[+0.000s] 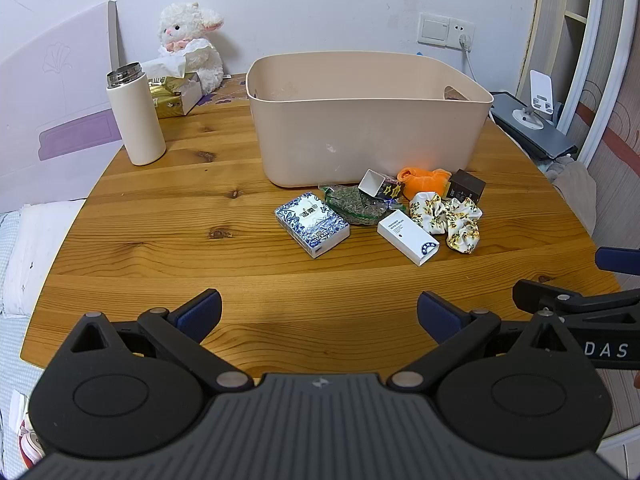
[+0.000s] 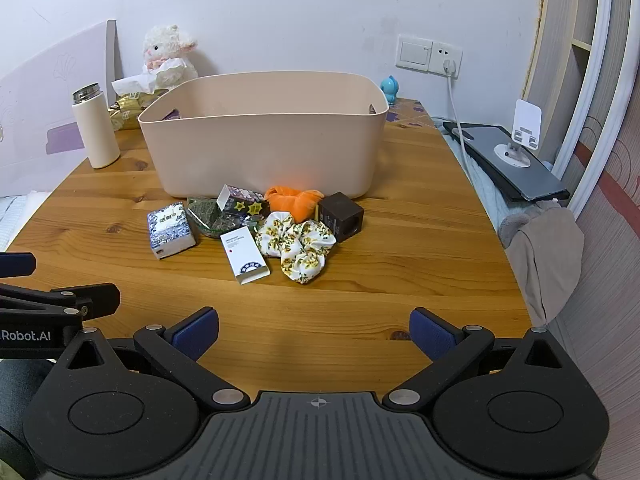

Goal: Organize objects
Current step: 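Move both tools toward the items in front of the beige basket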

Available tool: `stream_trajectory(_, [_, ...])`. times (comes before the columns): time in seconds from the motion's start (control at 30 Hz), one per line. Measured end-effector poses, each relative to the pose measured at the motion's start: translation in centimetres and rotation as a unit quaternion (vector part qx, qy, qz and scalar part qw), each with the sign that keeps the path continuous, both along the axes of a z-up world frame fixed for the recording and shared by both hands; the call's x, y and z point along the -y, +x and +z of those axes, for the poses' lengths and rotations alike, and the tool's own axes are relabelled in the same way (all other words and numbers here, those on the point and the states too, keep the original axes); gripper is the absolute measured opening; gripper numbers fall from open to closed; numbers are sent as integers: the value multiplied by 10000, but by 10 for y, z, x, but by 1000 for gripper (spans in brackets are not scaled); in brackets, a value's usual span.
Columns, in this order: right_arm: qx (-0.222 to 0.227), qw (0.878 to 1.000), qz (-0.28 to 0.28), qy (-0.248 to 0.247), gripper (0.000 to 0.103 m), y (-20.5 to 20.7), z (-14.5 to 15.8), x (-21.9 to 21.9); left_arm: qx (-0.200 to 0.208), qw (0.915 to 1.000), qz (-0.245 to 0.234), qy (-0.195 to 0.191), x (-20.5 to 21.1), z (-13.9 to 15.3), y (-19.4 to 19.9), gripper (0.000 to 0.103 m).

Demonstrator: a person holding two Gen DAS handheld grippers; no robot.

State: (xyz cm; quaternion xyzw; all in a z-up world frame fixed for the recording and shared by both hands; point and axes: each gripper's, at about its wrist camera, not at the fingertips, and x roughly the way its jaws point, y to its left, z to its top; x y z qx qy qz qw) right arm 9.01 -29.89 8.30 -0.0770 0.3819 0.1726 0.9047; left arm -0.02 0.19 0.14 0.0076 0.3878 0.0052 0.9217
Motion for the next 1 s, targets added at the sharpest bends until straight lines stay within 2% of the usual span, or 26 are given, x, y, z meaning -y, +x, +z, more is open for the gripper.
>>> stream_trajectory(1.0, [-9,10000,-36,31,103,4,-3,0,0,10000,-10,20,1,-1,-1,103])
